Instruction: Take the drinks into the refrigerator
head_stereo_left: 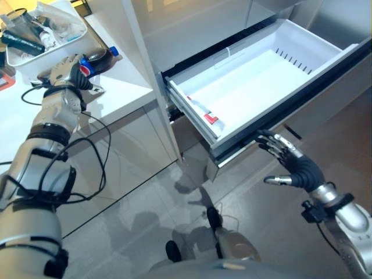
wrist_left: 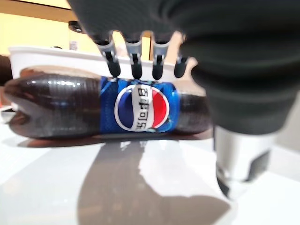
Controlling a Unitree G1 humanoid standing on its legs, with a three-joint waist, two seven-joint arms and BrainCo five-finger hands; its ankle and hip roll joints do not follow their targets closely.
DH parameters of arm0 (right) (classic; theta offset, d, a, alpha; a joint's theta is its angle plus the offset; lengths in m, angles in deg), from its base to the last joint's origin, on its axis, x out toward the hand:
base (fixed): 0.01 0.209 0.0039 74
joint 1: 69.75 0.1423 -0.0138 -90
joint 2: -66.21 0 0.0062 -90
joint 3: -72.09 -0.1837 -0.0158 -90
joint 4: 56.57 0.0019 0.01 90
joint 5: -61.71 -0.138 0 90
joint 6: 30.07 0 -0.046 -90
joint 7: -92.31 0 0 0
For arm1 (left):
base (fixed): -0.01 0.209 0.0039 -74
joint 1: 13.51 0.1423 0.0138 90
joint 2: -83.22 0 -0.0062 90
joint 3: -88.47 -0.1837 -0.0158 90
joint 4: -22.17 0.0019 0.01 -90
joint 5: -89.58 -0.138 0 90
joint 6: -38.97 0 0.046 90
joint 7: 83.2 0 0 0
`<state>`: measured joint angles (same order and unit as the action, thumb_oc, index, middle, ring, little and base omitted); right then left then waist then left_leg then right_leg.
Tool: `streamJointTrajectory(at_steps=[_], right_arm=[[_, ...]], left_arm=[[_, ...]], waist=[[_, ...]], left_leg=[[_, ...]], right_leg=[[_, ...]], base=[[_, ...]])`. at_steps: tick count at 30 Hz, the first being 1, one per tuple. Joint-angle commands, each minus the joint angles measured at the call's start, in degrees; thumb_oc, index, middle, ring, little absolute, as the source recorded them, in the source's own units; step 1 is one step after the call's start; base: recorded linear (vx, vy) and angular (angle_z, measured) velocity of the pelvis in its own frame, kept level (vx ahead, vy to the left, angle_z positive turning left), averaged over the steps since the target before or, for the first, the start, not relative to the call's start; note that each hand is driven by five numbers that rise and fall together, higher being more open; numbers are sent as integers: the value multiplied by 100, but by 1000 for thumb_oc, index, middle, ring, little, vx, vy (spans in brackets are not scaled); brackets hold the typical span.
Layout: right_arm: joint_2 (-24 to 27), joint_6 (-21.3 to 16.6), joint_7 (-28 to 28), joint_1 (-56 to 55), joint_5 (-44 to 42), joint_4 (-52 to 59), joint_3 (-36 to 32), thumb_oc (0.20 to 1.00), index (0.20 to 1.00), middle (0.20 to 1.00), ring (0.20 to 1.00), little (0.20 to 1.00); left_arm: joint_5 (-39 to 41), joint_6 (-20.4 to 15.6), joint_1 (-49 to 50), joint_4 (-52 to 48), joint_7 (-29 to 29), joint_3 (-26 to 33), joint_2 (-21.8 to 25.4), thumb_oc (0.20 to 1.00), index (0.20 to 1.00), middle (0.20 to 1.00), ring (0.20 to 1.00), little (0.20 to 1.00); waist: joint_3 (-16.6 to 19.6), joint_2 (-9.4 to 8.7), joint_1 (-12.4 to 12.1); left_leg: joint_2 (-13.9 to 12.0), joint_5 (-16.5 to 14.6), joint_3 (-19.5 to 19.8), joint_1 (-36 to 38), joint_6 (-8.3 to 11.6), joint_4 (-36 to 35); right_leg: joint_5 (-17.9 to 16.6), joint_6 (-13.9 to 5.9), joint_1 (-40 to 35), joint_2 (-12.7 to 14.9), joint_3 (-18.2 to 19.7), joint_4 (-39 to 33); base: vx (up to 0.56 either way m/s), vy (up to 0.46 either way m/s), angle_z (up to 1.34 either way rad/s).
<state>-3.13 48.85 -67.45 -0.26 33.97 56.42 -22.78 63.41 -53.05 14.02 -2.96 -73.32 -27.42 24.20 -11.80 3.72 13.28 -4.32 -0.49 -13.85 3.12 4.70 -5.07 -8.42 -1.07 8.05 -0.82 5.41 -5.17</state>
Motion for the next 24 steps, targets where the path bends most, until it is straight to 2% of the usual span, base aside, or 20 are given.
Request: streamJointTrajectory(at_steps=[1, 7, 11, 16, 24], right_arm=[[-10, -329, 48, 45, -329, 608, -468, 1000, 1000, 1000, 1000, 1000], [-2, -312, 68, 140, -447, 634, -469, 1000, 1000, 1000, 1000, 1000], [24, -316, 72, 210, -500, 605, -435, 1000, 1000, 1000, 1000, 1000], [49, -280, 131, 217, -585, 611, -478, 1000, 1000, 1000, 1000, 1000], [11, -207, 213, 180, -562, 610, -493, 1000, 1000, 1000, 1000, 1000]], left_arm=[[-123, -28, -509, 452, -66, -42, 263, 1000, 1000, 1000, 1000, 1000], [-106, -19, -547, 526, -104, -75, 507, 1000, 1000, 1000, 1000, 1000], [22, -52, -525, 586, -76, -23, 900, 1000, 1000, 1000, 1000, 1000], [91, -79, -555, 660, -218, -66, 1154, 1000, 1000, 1000, 1000, 1000], [128, -135, -544, 755, -528, -134, 1135, 1000, 1000, 1000, 1000, 1000]], waist=[[25, -333, 26], [-49, -313, 32], [-61, -323, 28], [-43, -309, 24], [-102, -300, 28]], left_leg=[[260, -129, 523, 131, -178, 226], [232, -108, 520, 94, -158, 210], [216, -69, 469, -16, -146, 181], [184, -51, 415, -81, -147, 159], [178, -11, 392, -67, -139, 46]], right_leg=[[843, -235, -606, 33, -463, 453], [833, -227, -496, 8, -459, 479], [743, -237, -329, -35, -378, 433], [719, -248, -231, -85, -306, 387], [677, -257, -208, -107, -244, 279]], base=[[0, 0, 0], [0, 0, 0], [-4, -10, -4], [20, -11, -9], [11, 7, -5]])
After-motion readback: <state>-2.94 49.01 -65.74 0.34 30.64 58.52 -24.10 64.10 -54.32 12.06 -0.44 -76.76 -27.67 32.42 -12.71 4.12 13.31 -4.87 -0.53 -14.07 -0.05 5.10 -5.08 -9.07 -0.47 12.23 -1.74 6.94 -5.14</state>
